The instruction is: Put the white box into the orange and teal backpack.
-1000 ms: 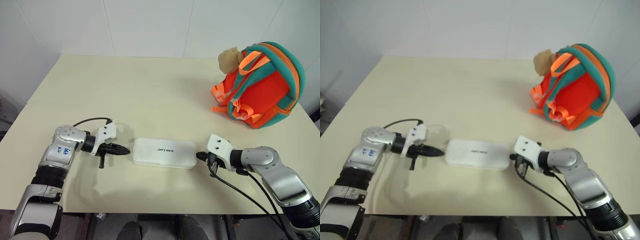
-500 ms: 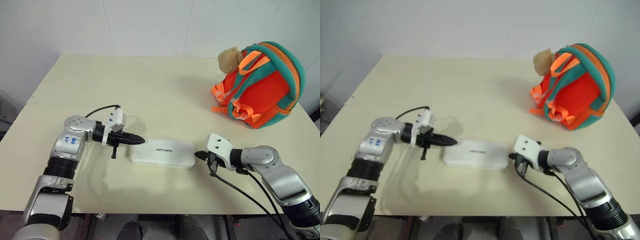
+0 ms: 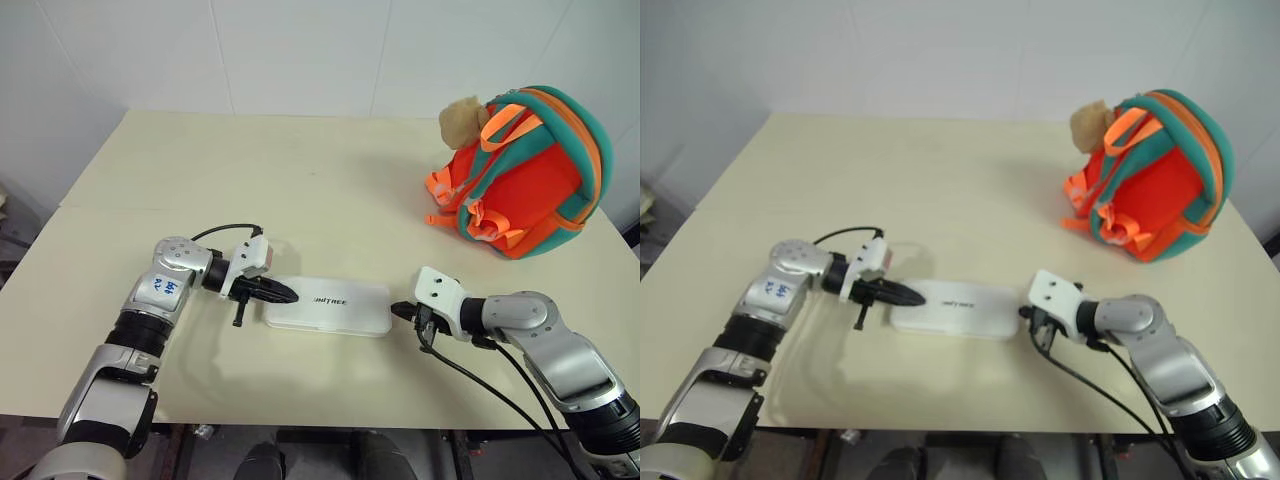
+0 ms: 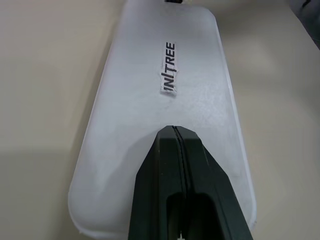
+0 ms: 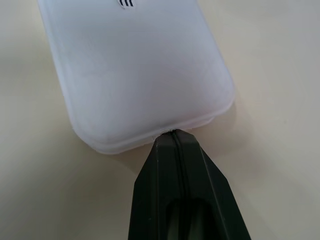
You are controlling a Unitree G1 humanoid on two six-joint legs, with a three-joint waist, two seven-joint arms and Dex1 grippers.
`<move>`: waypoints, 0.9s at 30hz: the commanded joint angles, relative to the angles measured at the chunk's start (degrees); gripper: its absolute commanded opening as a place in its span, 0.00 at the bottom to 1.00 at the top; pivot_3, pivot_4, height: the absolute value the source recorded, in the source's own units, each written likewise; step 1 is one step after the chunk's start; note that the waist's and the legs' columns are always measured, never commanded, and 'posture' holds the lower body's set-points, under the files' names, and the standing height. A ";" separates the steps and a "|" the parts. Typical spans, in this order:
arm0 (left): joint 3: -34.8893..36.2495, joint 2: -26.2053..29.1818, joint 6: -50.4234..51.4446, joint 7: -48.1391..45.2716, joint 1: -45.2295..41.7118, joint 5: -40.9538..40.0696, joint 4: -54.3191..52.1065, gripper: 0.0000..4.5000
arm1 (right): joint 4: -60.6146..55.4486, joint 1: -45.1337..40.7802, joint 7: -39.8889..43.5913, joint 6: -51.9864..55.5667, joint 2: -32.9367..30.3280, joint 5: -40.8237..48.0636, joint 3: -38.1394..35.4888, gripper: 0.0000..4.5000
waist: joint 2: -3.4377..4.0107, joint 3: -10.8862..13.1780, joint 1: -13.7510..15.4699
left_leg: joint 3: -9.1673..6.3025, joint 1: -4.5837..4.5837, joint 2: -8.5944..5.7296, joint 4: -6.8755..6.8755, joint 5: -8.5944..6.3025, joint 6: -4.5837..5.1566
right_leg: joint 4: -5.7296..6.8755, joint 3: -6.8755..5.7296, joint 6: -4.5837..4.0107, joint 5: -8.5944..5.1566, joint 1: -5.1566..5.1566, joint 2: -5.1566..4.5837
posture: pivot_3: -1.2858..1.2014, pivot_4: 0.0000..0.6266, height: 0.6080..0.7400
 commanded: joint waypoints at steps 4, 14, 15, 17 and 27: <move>4.10 0.44 3.05 0.89 -0.28 -3.67 -1.88 0.00 | -1.65 0.01 0.29 -0.70 -1.01 0.84 -1.84 0.03 | 0.00 0.00 -0.12 | -0.01 -0.02 0.01 0.00 0.00 0.00 | 0.02 0.00 0.00 0.00 -0.03 0.00 | 0.52 0.24 1.00; 8.71 6.92 5.48 2.46 0.93 -3.93 -1.95 0.00 | -1.89 0.46 0.65 -0.70 -1.72 1.59 -2.22 0.03 | 0.00 0.00 -0.20 | 0.00 -0.09 0.02 -0.14 0.00 0.00 | -0.07 0.00 0.00 0.00 -0.15 0.01 | 0.52 0.24 1.00; 9.05 7.43 5.77 2.45 1.24 -3.93 -2.00 0.00 | -1.98 0.48 0.92 -0.31 -1.88 1.88 -2.29 0.03 | 0.00 0.00 -0.20 | 0.00 -0.09 0.02 -0.14 0.00 0.00 | -0.07 0.00 0.00 0.00 -0.15 0.00 | 0.52 0.24 1.00; 8.92 8.80 7.49 2.73 1.80 -3.23 -2.33 0.04 | -2.38 0.60 1.56 -0.09 -2.46 2.29 -2.39 0.10 | 0.00 0.00 -0.14 | 0.00 -0.09 0.02 -0.14 0.00 0.00 | -0.07 0.00 0.00 0.00 -0.14 0.00 | 0.52 0.24 1.00; 9.30 12.22 12.99 5.21 3.52 -2.41 -4.17 0.68 | -3.39 1.90 2.32 0.68 -6.44 3.59 -5.62 0.84 | 0.01 0.01 -0.12 | 0.00 -0.11 0.02 -0.15 0.00 0.00 | -0.07 -0.01 0.00 0.00 -0.15 -0.01 | 0.52 0.24 1.00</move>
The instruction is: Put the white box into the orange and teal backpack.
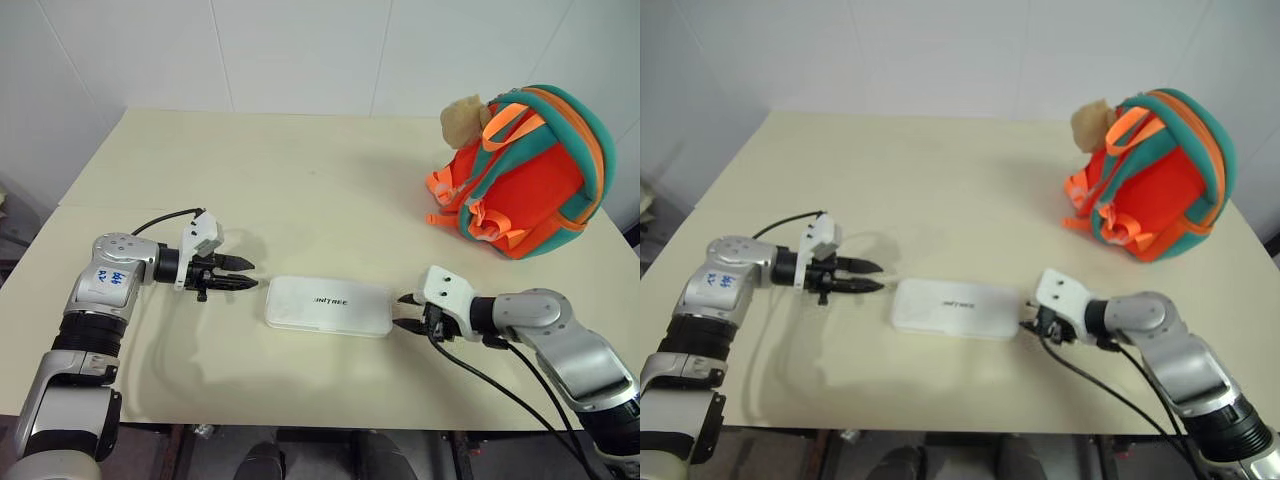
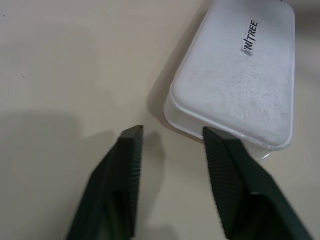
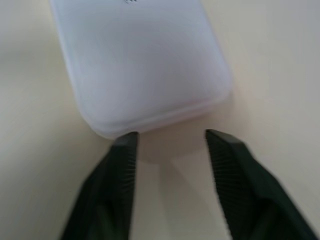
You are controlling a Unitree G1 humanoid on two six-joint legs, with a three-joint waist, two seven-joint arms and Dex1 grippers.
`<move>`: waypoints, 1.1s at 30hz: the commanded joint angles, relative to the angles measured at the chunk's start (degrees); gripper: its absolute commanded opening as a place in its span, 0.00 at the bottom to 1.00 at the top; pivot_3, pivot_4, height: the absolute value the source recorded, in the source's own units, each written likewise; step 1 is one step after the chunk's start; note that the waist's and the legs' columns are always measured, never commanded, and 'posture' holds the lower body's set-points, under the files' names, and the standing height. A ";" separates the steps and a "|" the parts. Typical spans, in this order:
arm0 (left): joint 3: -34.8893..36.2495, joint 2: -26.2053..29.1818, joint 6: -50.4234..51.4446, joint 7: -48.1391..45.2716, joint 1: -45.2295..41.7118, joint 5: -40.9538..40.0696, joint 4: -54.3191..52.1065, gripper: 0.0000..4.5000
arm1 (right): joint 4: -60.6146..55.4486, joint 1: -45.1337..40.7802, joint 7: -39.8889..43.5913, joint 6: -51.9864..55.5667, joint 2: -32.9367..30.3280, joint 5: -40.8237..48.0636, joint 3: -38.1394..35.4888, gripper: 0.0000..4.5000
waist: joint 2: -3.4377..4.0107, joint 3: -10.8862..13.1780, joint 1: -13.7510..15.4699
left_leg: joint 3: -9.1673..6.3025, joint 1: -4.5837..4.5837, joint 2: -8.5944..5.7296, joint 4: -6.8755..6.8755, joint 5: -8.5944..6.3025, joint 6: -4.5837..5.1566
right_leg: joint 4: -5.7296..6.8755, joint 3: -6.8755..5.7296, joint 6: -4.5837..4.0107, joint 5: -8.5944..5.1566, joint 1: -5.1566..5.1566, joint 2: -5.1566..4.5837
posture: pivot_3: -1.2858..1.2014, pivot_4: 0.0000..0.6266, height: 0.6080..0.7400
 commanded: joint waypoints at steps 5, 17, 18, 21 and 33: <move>2.33 3.57 1.90 1.37 3.97 -0.85 -4.07 0.99 | -4.09 3.17 -1.21 1.35 -2.99 0.66 -5.25 1.00 | 0.00 0.00 -0.15 | 0.01 -0.01 0.03 -0.06 0.00 0.00 | -0.02 0.00 -0.01 -0.01 -0.03 0.01 | 0.52 0.24 1.00; 7.07 3.12 6.71 3.85 12.56 -6.23 -11.42 0.99 | -4.13 2.18 -8.67 1.88 0.73 -2.32 -3.50 1.00 | 0.01 0.00 -0.04 | 0.00 0.00 0.00 -0.04 0.01 -0.02 | -0.01 0.00 -0.02 -0.01 -0.02 -0.06 | 0.52 0.24 1.00; 7.24 3.13 7.27 3.89 13.52 -6.80 -12.42 0.99 | -4.03 1.91 -9.10 1.86 1.12 -2.48 -3.38 1.00 | 0.01 0.00 -0.04 | 0.01 0.00 -0.02 -0.06 0.01 -0.01 | -0.02 0.00 -0.02 -0.01 -0.02 -0.09 | 0.52 0.24 1.00; 7.85 2.95 8.42 4.63 15.35 -7.97 -14.12 0.99 | -3.86 0.76 -10.32 4.60 2.49 -1.39 -4.48 1.00 | 0.01 0.00 -0.04 | 0.01 0.00 -0.02 -0.06 0.01 -0.01 | -0.03 0.00 -0.02 -0.01 -0.02 -0.09 | 0.52 0.24 1.00; 11.77 2.85 10.68 7.11 19.98 -12.65 -16.27 0.99 | -7.54 1.91 -13.60 17.14 7.12 10.22 -18.33 1.00 | 0.01 0.00 0.00 | -0.01 -0.01 -0.01 -0.10 0.01 -0.02 | -0.05 0.00 -0.02 -0.01 -0.02 -0.11 | 0.52 0.24 1.00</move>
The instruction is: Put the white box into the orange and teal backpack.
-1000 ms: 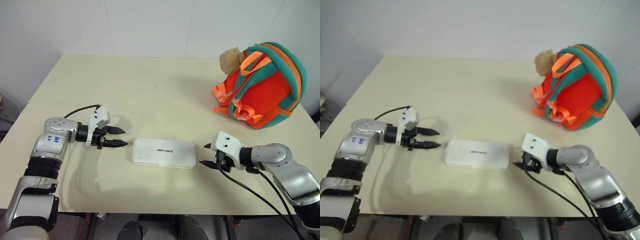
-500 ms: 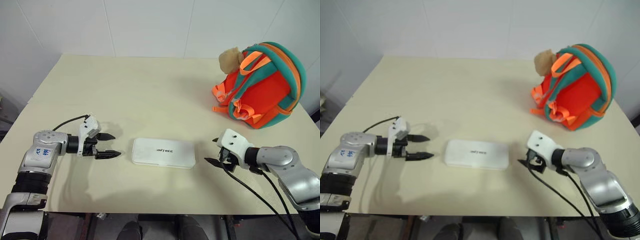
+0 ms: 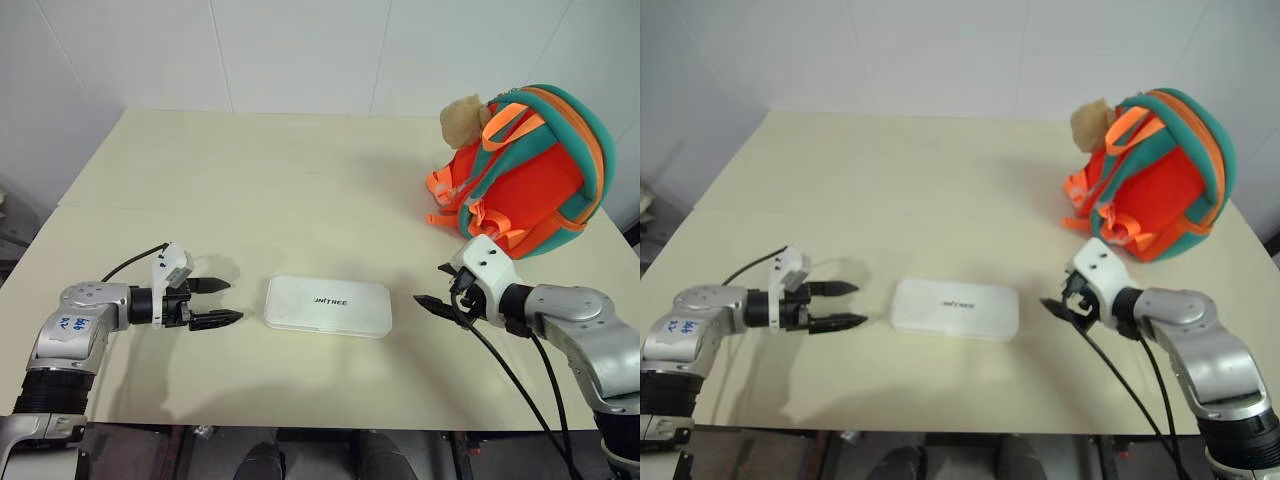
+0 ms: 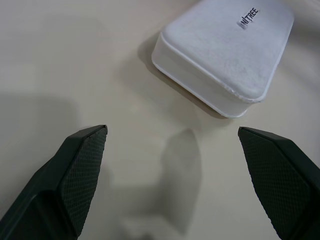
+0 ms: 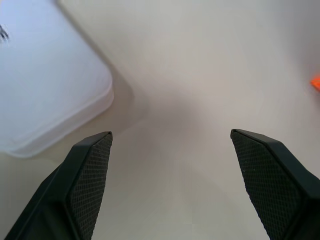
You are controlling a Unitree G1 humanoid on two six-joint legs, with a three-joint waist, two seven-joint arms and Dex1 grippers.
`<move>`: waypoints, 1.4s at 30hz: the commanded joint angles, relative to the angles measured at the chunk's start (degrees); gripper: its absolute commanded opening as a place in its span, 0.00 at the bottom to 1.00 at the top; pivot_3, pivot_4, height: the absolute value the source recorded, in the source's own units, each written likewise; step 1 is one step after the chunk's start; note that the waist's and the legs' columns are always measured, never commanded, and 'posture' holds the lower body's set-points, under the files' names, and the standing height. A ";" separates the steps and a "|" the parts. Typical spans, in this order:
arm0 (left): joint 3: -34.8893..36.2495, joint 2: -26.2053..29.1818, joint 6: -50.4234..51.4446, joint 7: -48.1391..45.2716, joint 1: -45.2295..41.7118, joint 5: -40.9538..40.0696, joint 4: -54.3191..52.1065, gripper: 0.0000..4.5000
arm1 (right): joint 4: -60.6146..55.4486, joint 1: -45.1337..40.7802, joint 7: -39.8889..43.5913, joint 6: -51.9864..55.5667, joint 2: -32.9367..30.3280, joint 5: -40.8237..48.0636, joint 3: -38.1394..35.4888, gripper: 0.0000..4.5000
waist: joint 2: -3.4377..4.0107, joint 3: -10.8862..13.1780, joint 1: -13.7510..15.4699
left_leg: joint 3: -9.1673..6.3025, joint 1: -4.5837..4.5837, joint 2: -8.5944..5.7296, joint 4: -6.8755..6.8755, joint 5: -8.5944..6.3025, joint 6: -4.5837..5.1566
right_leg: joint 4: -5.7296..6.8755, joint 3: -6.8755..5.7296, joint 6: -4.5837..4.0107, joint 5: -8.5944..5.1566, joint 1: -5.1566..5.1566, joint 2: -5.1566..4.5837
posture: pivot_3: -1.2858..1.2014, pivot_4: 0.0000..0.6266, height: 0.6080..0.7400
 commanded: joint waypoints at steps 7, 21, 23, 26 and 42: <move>3.54 -1.76 5.60 1.20 0.53 -6.28 -0.89 0.99 | -3.97 5.97 -6.60 -8.04 1.34 -5.18 4.97 1.00 | 0.00 0.00 -0.03 | 0.01 0.00 -0.03 0.03 0.00 0.00 | 0.02 0.00 -0.01 0.00 0.00 -0.02 | 0.52 0.24 1.00; -0.86 -2.61 24.75 1.49 -6.56 -9.71 5.47 0.99 | 0.67 5.06 -9.73 -16.44 4.65 -12.52 12.87 1.00 | 0.00 0.00 0.03 | -0.01 0.04 -0.05 0.02 0.01 -0.02 | 0.06 -0.01 -0.02 -0.01 0.01 0.00 | 0.52 0.24 1.00; -1.04 -3.51 25.45 0.97 -8.34 -10.06 7.52 0.99 | 1.04 4.86 -9.71 -16.83 4.85 -12.75 13.12 1.00 | 0.00 0.00 0.00 | 0.00 0.05 -0.06 0.03 0.02 -0.03 | 0.07 -0.01 -0.01 -0.01 0.02 0.00 | 0.52 0.24 1.00; -1.03 -4.73 26.09 0.46 -10.76 -10.19 10.35 0.99 | 1.39 4.64 -9.45 -17.32 5.04 -12.98 13.35 1.00 | -0.01 0.00 0.00 | -0.01 0.05 -0.07 0.04 0.03 -0.05 | 0.09 -0.01 -0.02 -0.01 0.02 -0.01 | 0.52 0.24 1.00; -5.58 -8.03 29.43 -5.31 -16.62 -9.58 17.78 0.99 | 1.91 4.49 -9.08 -18.28 5.22 -14.03 13.55 1.00 | 0.00 0.00 -0.09 | -0.01 0.05 -0.07 0.01 0.04 -0.06 | 0.08 -0.02 -0.02 -0.01 0.01 0.00 | 0.52 0.24 1.00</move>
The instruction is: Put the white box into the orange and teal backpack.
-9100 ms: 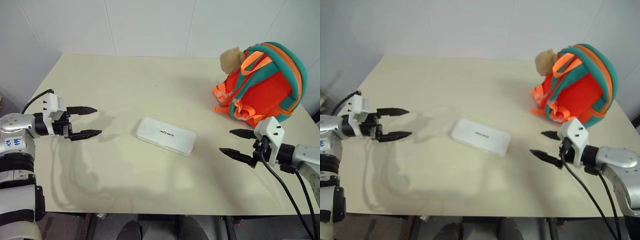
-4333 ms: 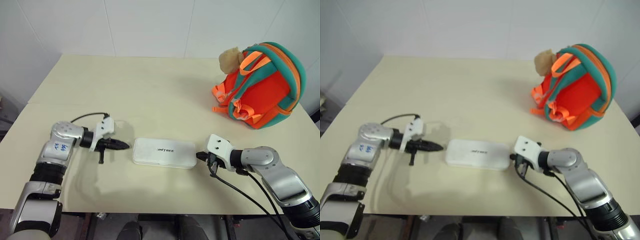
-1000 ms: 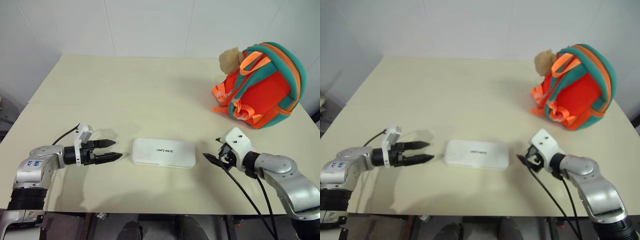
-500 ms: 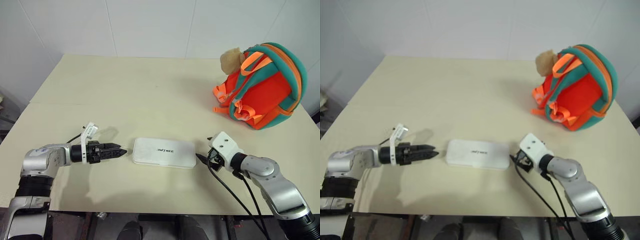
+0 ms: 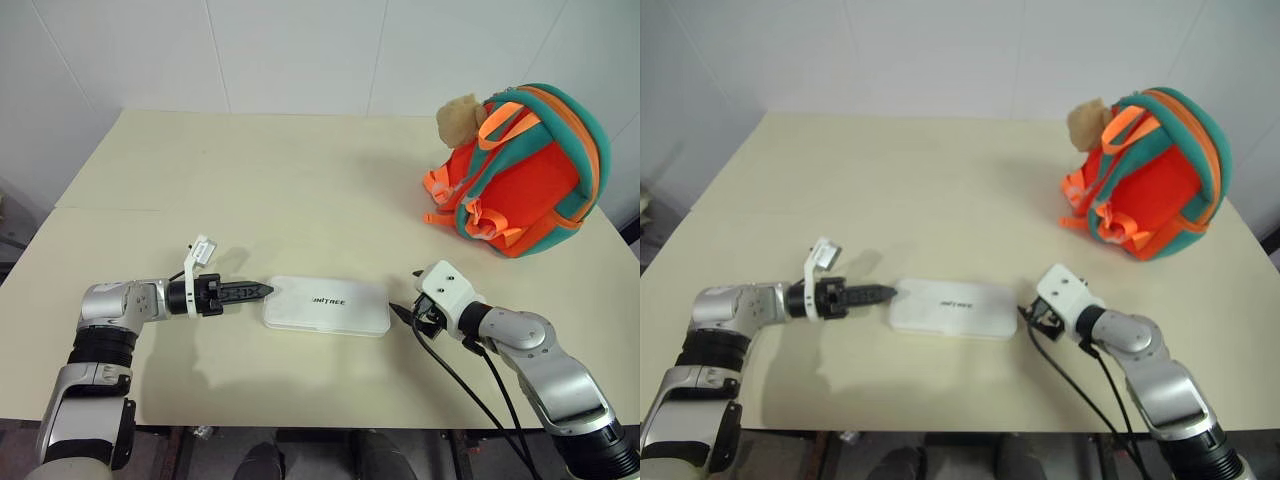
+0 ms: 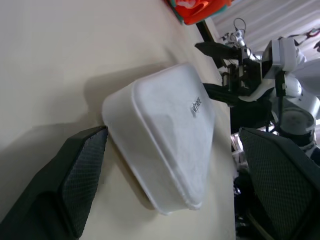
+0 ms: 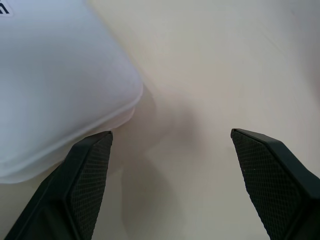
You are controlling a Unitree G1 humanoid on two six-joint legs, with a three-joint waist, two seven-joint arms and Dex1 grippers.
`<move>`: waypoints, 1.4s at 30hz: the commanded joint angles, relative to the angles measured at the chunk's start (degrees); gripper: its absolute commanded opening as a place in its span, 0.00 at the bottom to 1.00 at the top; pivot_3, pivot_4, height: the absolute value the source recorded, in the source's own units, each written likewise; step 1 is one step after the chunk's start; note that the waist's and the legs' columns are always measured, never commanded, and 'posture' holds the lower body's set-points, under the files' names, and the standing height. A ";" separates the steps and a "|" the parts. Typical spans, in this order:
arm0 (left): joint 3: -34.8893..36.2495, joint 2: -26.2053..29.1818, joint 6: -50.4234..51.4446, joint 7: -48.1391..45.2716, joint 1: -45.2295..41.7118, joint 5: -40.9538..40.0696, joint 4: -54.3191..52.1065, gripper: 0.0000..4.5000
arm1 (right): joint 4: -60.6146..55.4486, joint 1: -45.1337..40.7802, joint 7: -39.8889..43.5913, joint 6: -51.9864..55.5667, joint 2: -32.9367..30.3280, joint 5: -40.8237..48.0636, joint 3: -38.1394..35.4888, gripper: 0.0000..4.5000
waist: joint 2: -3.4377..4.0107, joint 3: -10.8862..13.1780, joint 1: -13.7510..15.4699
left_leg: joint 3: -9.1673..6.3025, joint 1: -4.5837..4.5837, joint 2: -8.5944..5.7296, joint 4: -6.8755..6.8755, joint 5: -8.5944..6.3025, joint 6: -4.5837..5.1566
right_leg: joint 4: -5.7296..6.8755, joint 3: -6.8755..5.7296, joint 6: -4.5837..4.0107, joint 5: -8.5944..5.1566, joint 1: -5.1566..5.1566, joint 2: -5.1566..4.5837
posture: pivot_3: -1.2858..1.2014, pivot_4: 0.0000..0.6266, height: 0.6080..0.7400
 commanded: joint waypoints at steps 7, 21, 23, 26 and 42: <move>-3.22 0.56 1.15 -2.78 -0.72 0.23 -0.87 0.99 | -0.11 -0.87 0.39 -1.68 0.65 -0.79 0.18 1.00 | 0.00 0.00 0.02 | 0.00 0.00 0.00 0.00 0.00 0.00 | 0.00 0.00 0.00 0.00 0.00 0.00 | 0.52 0.24 1.00; -7.14 2.87 2.21 -2.63 0.57 1.80 -6.35 0.99 | 0.19 -0.76 0.58 -2.68 1.60 -2.45 1.31 1.00 | 0.00 0.00 -0.04 | 0.00 0.00 0.00 0.00 0.00 0.00 | 0.00 0.01 0.00 0.00 0.00 -0.01 | 0.52 0.24 1.00; -6.69 3.19 2.45 -2.31 0.72 1.27 -6.95 0.99 | 0.21 -0.50 0.59 -2.92 1.54 -2.70 1.45 1.00 | 0.00 0.00 -0.06 | 0.00 0.01 0.00 -0.01 0.00 0.00 | -0.01 0.01 0.00 0.00 0.00 0.00 | 0.52 0.24 1.00; -6.19 2.86 3.13 -1.66 0.58 0.49 -8.10 0.99 | 0.14 -0.38 0.72 -3.10 1.64 -2.82 1.83 1.00 | 0.00 0.00 -0.02 | 0.00 0.00 0.00 -0.01 0.00 0.00 | -0.01 0.01 0.00 0.00 0.00 0.00 | 0.52 0.24 1.00; -2.37 -2.92 4.32 2.13 -1.17 -1.34 -6.33 0.99 | 0.32 -0.79 1.30 -2.95 2.07 -3.43 1.53 1.00 | 0.00 0.00 0.09 | 0.00 0.00 -0.01 0.01 0.00 0.00 | -0.01 0.01 0.00 0.00 0.00 -0.01 | 0.52 0.24 1.00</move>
